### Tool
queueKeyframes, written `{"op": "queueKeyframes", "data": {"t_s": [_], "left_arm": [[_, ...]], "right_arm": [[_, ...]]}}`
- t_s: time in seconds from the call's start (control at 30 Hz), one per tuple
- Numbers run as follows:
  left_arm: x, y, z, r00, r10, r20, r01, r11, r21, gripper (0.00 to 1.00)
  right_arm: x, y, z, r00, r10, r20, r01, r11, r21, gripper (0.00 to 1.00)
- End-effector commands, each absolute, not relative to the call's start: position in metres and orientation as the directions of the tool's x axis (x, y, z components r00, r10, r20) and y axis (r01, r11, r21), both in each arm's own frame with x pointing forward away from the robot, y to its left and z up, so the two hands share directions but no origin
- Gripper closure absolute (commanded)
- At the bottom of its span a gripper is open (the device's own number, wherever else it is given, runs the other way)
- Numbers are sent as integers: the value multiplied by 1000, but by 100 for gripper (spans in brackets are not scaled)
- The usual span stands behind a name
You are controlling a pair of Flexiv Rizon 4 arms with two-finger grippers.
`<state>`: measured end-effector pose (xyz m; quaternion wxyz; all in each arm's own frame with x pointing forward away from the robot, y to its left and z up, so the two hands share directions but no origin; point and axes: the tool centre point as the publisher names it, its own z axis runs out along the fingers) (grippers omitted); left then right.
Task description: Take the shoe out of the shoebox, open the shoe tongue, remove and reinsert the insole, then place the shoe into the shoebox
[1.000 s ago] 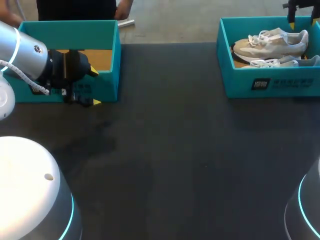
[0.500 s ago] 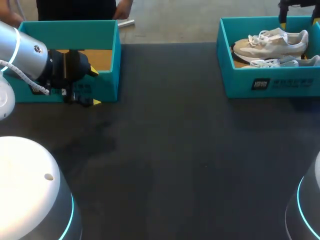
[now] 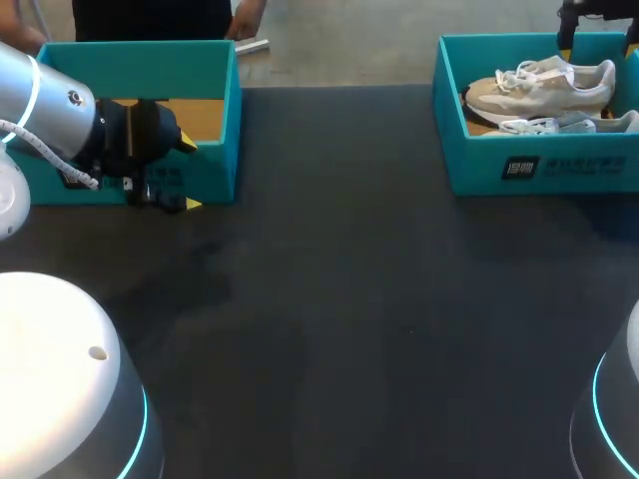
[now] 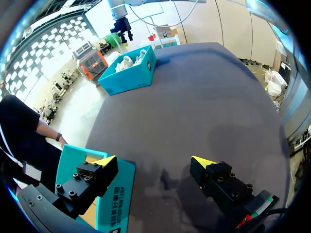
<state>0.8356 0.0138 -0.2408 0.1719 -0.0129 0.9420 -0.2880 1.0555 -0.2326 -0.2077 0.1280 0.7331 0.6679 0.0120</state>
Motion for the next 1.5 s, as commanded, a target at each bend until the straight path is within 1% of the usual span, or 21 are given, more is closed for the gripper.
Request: {"op": "queueKeyframes", "data": {"t_s": [0.03, 0.2, 0.27, 0.3, 0.37, 0.43, 0.47, 0.6, 0.77, 0.8, 0.83, 0.9, 0.93, 1.1, 1.23, 1.4, 1.5], "left_arm": [[835, 14, -241, -941, -123, -317, 74, 836, -544, 0], [835, 14, -241, -941, -123, -317, 74, 836, -544, 0], [839, 10, -234, -932, -216, -290, -24, 836, -548, 0], [843, 7, -230, -916, -297, -268, -122, 845, -521, 0], [851, 7, -222, -901, -401, -164, -270, 817, -510, 0], [860, 8, -219, -859, -490, -150, -361, 786, -502, 0], [864, 8, -217, -837, -536, -109, -432, 770, -470, 0], [877, 9, -214, -744, -664, -77, -577, 696, -427, 0], [894, 13, -214, -570, -819, -60, -743, 546, -386, 0], [896, 14, -214, -554, -831, -50, -753, 526, -396, 0], [898, 15, -214, -500, -864, -62, -786, 483, -387, 0], [901, 18, -214, -458, -889, -24, -821, 433, -373, 0], [901, 19, -214, -414, -910, -23, -843, 392, -367, 0], [901, 27, -213, -285, -958, -28, -891, 275, -362, 0], [898, 34, -212, -220, -975, -24, -901, 212, -378, 0], [898, 43, -216, -147, -989, -9, -921, 141, -364, 0], [900, 50, -219, -98, -995, 5, -933, 90, -349, 0]], "right_arm": [[1052, -232, -209, 109, 982, -152, 973, -74, 220, 0], [1052, -232, -209, 109, 982, -152, 973, -74, 220, 0], [1052, -232, -209, 109, 982, -152, 973, -74, 220, 0], [1052, -232, -209, 109, 982, -152, 973, -74, 220, 0], [1051, -232, -208, 92, 983, -157, 978, -59, 203, 0], [1049, -231, -207, 69, 984, -164, 982, -38, 183, 0], [1048, -230, -207, 63, 984, -164, 984, -33, 176, 0], [1041, -226, -207, 10, 987, -160, 991, 12, 136, 0], [1027, -223, -206, -30, 986, -166, 994, 46, 94, 0], [1023, -223, -205, -31, 985, -169, 995, 47, 91, 0], [1019, -222, -204, -34, 985, -171, 995, 49, 85, 0], [1010, -222, -202, -39, 984, -172, 996, 53, 78, 0], [1006, -222, -200, -42, 984, -172, 996, 55, 71, 0], [984, -218, -198, -82, 981, -177, 995, 92, 47, 0], [969, -220, -200, -75, 986, -151, 996, 81, 39, 0], [951, -221, -205, -31, 990, -136, 999, 35, 23, 0], [940, -219, -206, -30, 990, -137, 999, 34, 29, 0]]}}
